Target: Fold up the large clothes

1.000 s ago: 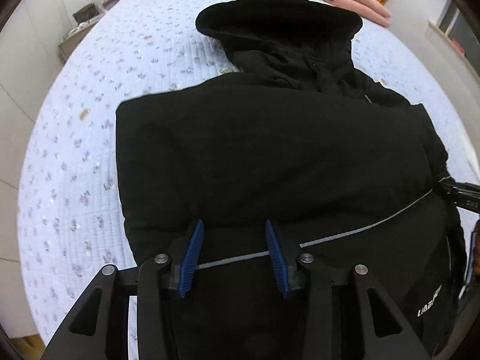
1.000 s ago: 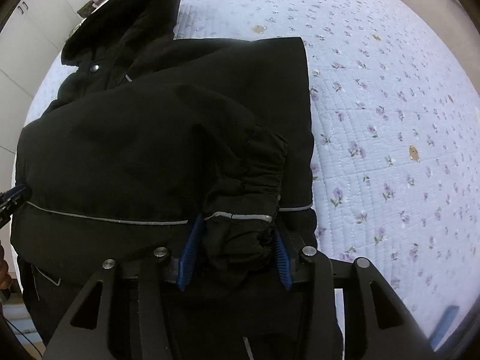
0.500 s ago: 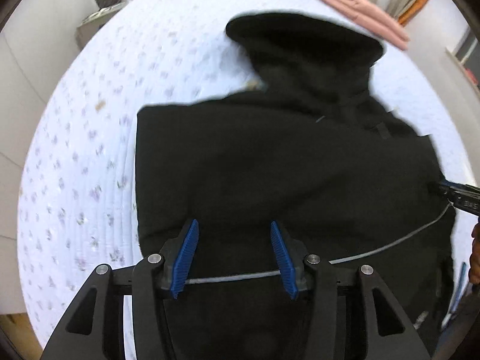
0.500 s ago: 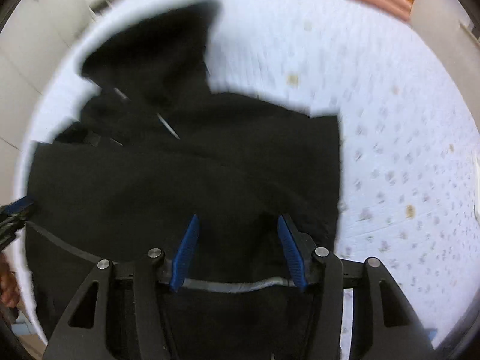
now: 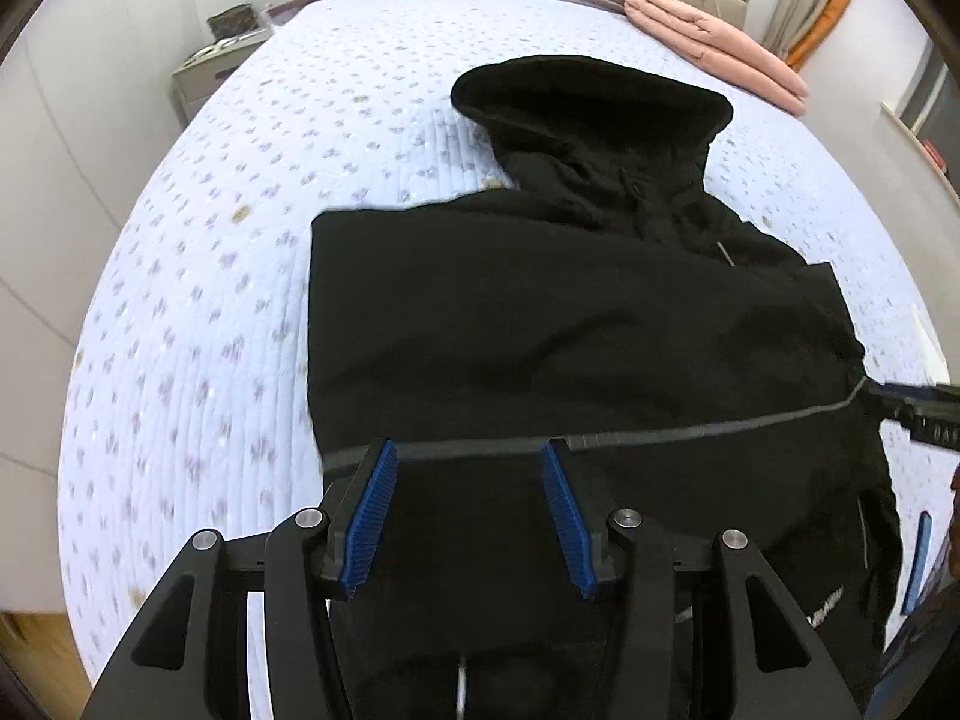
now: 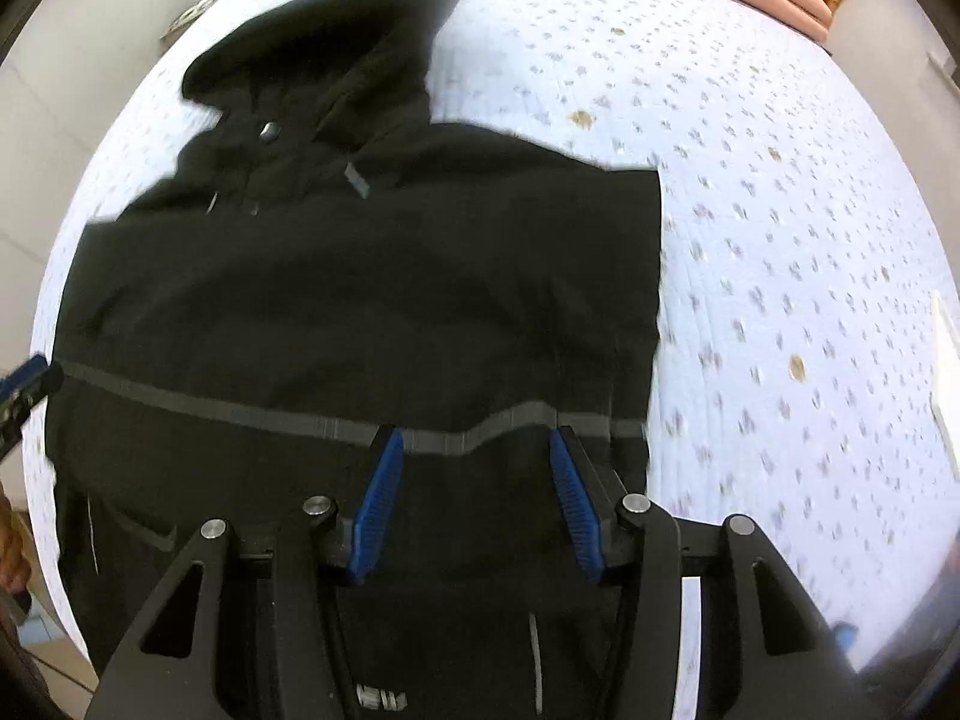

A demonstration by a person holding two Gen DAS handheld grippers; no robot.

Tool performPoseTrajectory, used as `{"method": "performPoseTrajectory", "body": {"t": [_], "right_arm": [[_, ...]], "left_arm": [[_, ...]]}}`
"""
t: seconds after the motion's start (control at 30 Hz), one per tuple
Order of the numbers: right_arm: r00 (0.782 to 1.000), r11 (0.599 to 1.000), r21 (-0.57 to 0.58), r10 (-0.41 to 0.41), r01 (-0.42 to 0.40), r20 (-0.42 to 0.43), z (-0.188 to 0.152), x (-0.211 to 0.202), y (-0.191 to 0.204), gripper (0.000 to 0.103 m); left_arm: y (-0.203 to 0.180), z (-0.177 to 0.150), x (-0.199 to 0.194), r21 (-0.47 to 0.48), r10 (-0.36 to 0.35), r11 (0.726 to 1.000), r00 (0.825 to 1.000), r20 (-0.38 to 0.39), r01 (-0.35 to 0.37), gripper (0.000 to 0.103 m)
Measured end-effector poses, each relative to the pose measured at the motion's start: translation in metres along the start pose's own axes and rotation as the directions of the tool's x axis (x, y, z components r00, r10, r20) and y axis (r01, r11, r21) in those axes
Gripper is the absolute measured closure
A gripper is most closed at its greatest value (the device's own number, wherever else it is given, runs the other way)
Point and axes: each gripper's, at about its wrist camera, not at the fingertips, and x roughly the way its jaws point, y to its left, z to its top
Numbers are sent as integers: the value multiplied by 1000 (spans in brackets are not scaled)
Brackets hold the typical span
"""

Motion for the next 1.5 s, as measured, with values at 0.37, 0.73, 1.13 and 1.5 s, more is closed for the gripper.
{"method": "performPoseTrajectory", "body": {"t": [0.37,0.73,1.13,1.5], "right_arm": [[990,999,30,32,-28,-141,-9,47,-11,49],[992,996,20,91,-90,-87,17,0,-14,48],[957,985,-36,171,-168,236,165,-21,-5,46],[959,987,6,155,-161,237,274,53,10,46]], "left_arm": [[-13,-12,52,30,129,991,984,-123,-127,47],[-13,41,10,-67,-4,998,998,-63,0,47],[0,206,47,-70,-10,997,993,120,19,47],[4,269,139,-58,32,998,998,53,-29,47]]}}
